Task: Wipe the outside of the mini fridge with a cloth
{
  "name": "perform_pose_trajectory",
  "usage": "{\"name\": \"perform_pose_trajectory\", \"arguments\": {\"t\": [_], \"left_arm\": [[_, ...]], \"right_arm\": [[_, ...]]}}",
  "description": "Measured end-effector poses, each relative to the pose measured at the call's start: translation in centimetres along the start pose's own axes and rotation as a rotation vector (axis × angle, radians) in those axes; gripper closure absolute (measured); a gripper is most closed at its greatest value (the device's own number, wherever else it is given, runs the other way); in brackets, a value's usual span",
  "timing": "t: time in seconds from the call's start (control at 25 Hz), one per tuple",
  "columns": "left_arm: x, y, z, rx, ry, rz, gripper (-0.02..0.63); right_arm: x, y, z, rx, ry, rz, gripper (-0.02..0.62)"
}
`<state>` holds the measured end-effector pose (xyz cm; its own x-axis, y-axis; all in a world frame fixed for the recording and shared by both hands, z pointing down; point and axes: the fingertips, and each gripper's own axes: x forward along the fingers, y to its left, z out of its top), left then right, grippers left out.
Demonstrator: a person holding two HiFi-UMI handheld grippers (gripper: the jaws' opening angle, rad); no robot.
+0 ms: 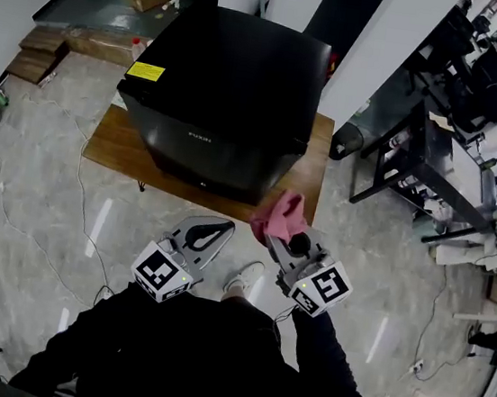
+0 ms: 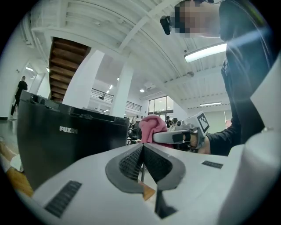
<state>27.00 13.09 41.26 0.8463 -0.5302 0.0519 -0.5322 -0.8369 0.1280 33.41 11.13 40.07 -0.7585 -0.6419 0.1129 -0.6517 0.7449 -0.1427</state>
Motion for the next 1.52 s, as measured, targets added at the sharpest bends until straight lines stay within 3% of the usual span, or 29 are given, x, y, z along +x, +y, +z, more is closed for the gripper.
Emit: {"name": "perform_pose_trajectory", "arguments": {"t": [0.24, 0.48, 0.8, 1.52], "left_arm": [[-9.5, 0.8, 0.6, 0.013, -0.014, 0.016, 0.600], [-14.7, 0.2, 0.6, 0.015, -0.001, -0.014, 0.600], [-17.3, -0.5, 1.2, 0.034, -0.021, -0.010, 0.600], [-17.3, -0.5, 1.0, 0.030, -0.002, 0.003, 0.600]], "right_arm": [[2.4, 10.6, -0.1, -0.096, 0.015, 0.005, 0.541], [3.7, 16.2, -0.2, -0.094, -0.005, 0.012, 0.537], [4.8, 19.8, -0.7, -0.096, -0.025, 0.055, 0.538], [4.9, 20.3, -1.4, -0.038, -0.014, 0.041, 0.538]]}}
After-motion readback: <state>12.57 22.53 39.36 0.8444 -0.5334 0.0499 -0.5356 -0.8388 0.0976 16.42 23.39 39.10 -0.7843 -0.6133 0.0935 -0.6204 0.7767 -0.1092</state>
